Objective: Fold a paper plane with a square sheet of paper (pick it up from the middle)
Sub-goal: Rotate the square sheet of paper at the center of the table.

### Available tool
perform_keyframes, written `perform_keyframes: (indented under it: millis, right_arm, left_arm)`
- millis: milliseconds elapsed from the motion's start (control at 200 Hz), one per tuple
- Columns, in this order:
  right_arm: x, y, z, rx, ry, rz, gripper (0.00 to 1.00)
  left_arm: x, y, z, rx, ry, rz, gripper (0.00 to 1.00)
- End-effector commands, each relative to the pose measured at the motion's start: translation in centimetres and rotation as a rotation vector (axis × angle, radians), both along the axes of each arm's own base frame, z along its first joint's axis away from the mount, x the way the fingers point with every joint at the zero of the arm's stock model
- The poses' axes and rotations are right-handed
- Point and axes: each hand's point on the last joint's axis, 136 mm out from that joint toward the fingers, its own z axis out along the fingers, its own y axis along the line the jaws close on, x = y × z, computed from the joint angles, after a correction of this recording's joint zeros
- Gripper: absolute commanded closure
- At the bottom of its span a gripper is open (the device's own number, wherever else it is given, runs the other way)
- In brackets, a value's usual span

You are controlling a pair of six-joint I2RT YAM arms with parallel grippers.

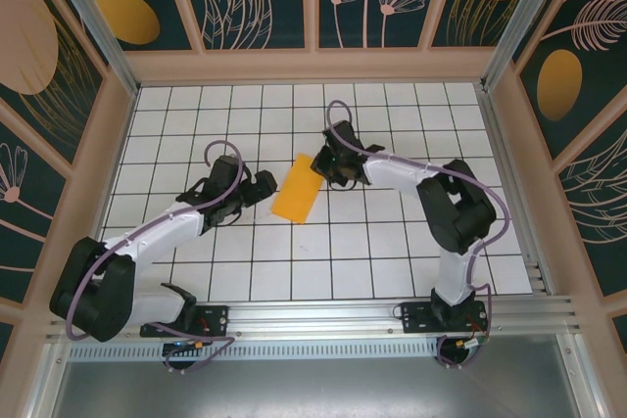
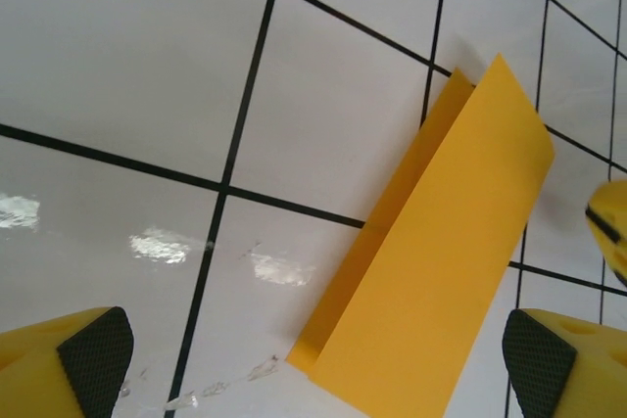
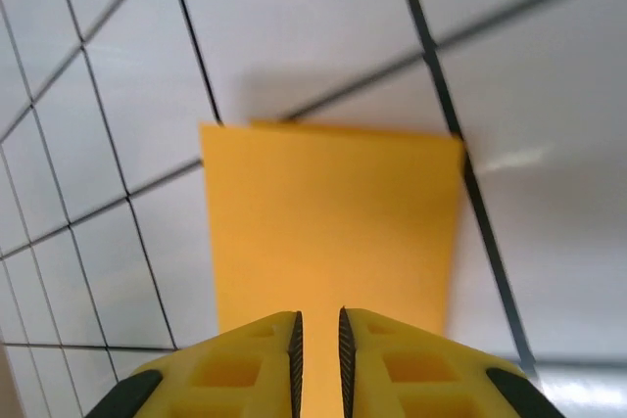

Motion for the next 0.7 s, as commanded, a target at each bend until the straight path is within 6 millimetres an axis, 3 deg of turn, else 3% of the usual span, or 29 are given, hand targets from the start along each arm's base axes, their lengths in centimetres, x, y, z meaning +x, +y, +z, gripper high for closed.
perform_keyframes:
  millis: [0, 215, 405, 565, 696]
  right_arm:
    - [0.0, 0.6, -1.8, -0.057, 0.035, 0.128, 0.8]
    - [1.7, -0.7, -4.6, -0.123, 0.084, 0.118, 0.81]
    - [0.5, -3.4, -6.6, -0.194, 0.158, 0.036, 0.84]
    - [-1.8, -5.2, -5.9, -0.171, 0.172, -0.042, 0.84]
    - [-2.3, -5.2, -3.4, -0.087, 0.085, -0.035, 0.87]
  left_arm:
    - [1.3, -1.2, 1.9, -0.046, -0.057, -0.043, 0.02]
    - [1.0, -3.9, 3.0, -0.185, -0.063, -0.125, 0.03]
    - [0.4, -6.1, 3.7, -0.294, -0.058, -0.197, 0.09]
    - [-0.5, -8.1, 3.9, -0.322, -0.041, -0.253, 0.16]
    - [-1.4, -9.7, 3.9, -0.362, -0.03, -0.283, 0.27]
